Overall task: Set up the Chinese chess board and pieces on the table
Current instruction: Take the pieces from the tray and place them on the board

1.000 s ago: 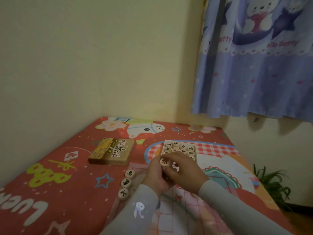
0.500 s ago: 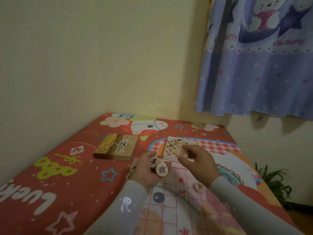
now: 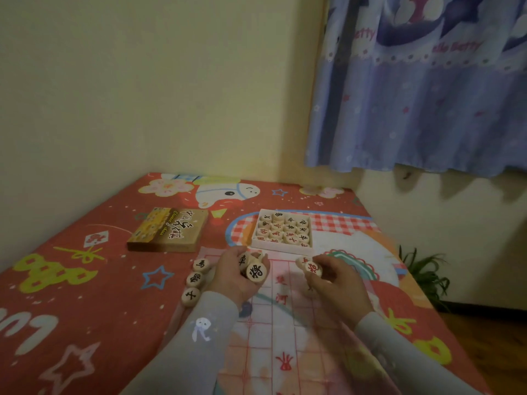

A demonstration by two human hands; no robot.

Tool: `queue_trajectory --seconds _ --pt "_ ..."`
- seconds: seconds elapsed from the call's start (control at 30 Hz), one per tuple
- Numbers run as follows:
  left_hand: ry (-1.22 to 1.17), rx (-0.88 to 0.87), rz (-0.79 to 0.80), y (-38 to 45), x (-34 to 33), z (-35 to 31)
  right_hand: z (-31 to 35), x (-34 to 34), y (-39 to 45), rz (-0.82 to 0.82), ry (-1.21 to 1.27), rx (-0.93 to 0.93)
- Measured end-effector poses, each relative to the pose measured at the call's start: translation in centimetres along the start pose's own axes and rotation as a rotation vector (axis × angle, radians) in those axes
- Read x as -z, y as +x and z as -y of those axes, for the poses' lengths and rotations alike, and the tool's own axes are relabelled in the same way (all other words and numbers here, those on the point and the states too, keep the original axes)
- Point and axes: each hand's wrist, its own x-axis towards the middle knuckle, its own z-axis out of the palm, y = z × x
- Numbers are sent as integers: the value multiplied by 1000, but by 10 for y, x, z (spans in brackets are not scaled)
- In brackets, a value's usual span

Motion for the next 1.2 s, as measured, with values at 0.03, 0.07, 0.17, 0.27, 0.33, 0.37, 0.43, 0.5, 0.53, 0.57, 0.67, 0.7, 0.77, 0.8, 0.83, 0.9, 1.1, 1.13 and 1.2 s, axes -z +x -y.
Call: queue_trajectory --seconds 0.03,0.07,0.17,0.27,0.33,0.37,0.43,0.5,0.53,0.57,0.67,0.7,0.77,0.8,0.83,0.9,1.1,1.13,1.2 --pt "6 0 -3 2 0 1 -6 4 -4 11 -24 -5" --pt "12 1 -6 2 0 3 -11 8 -8 13 -31 -4" --pt "64 -15 -13 1 -1 10 -23 19 -22 10 -42 -15" --pt "117 -26 -19 0 -1 19 -30 32 -40 -10 -42 -14" --pt "131 -28 -8 -3 0 24 -31 40 -50 -4 -51 -5" --pt "139 -27 -5 -5 0 27 -32 44 -56 5 -64 -2" --pt "164 -24 13 -11 1 31 -33 52 -68 36 -92 15" --pt "179 -27 16 -17 2 37 -35 57 -81 65 -111 27" --pt "189 -27 13 -21 4 41 -35 60 -90 75 -112 30" --pt "198 -30 13 -23 4 42 -33 62 -96 85 -120 29" --pt "193 -31 -2 -33 8 51 -31 70 -117 148 -203 60" --pt "202 -34 -10 -38 9 55 -29 73 -126 174 -235 77" --pt "208 -33 -23 -44 11 60 -25 78 -138 214 -280 115" --pt "206 -36 -26 -47 12 64 -23 80 -144 222 -296 140" --pt "207 -42 -30 -51 13 67 -22 81 -149 226 -311 157" --pt "224 -51 -34 -58 13 73 -21 83 -156 237 -338 179" --pt "247 -46 -35 -77 10 84 -22 81 -171 307 -417 226" --pt "251 -46 -38 -78 10 86 -22 80 -171 327 -426 219" --pt "259 -46 -41 -81 10 89 -23 80 -171 339 -428 223"
